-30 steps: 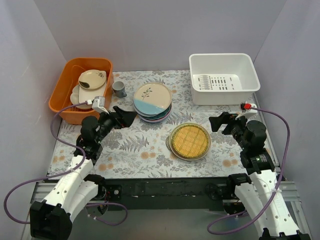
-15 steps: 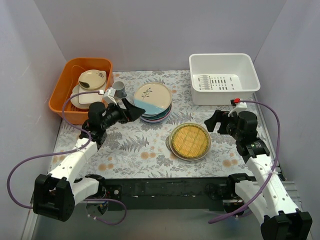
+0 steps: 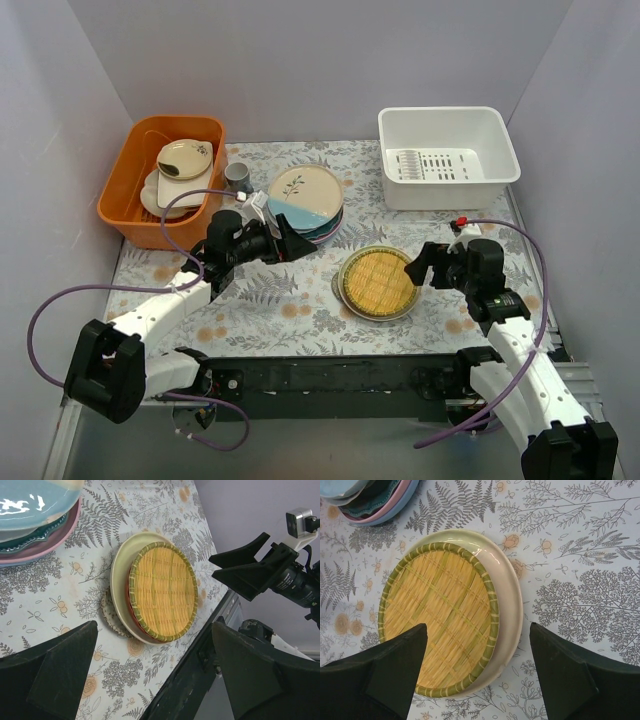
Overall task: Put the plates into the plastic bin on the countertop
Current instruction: Pick up the plate at the center of the board.
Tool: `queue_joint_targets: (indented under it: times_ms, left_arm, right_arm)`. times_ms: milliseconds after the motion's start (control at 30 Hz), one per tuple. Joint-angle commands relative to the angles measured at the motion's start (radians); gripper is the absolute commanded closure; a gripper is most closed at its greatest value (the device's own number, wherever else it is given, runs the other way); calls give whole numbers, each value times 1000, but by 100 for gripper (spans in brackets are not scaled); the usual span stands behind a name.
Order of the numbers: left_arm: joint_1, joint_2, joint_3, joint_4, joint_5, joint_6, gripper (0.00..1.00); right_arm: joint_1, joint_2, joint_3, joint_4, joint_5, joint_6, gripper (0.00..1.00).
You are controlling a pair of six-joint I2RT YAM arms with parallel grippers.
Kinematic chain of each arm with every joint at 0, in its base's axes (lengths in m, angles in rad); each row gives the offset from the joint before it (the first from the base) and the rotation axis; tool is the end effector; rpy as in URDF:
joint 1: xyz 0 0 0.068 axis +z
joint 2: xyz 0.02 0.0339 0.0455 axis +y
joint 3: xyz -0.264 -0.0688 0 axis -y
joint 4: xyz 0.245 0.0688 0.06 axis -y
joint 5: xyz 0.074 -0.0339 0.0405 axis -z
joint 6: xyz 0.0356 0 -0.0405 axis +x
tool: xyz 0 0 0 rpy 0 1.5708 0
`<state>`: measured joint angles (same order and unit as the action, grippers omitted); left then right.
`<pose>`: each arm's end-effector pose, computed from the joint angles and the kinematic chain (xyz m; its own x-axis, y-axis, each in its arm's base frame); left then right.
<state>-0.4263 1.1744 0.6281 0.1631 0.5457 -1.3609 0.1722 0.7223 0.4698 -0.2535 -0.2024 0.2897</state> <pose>0.2249 -0.1224 0.2420 -0.8453 -0.5343 -0.0034 -0.1680 0.2719 -0.9476 0.1656 0.0361 0.2322 -0.5551 0.1875 -0.8104 -0.1905 0.9197 0.3432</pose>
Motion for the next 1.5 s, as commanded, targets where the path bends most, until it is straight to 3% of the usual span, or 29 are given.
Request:
queue_joint_targets:
  times_ms: [0, 200, 500, 767, 967, 1467]
  left_arm:
    - [-8, -32, -15, -2, -13, 9, 2]
    - [-14, 7, -4, -2, 5, 17, 2]
    - [-25, 51, 10, 9, 25, 25, 2]
    - [-31, 80, 10, 23, 37, 23, 2]
    - [-32, 90, 1, 27, 31, 20, 2]
    - [-37, 131, -10, 56, 25, -7, 2]
  right_arm:
    - [-2, -34, -36, 49, -43, 25, 16]
    - [-2, -20, -60, 59, -69, 42, 28]
    - [-5, 25, -79, 77, -92, 68, 32]
    - [-13, 60, -82, 94, -106, 66, 28]
    - [-22, 97, -109, 131, -124, 72, 33]
    - [-62, 147, -168, 232, -206, 95, 64]
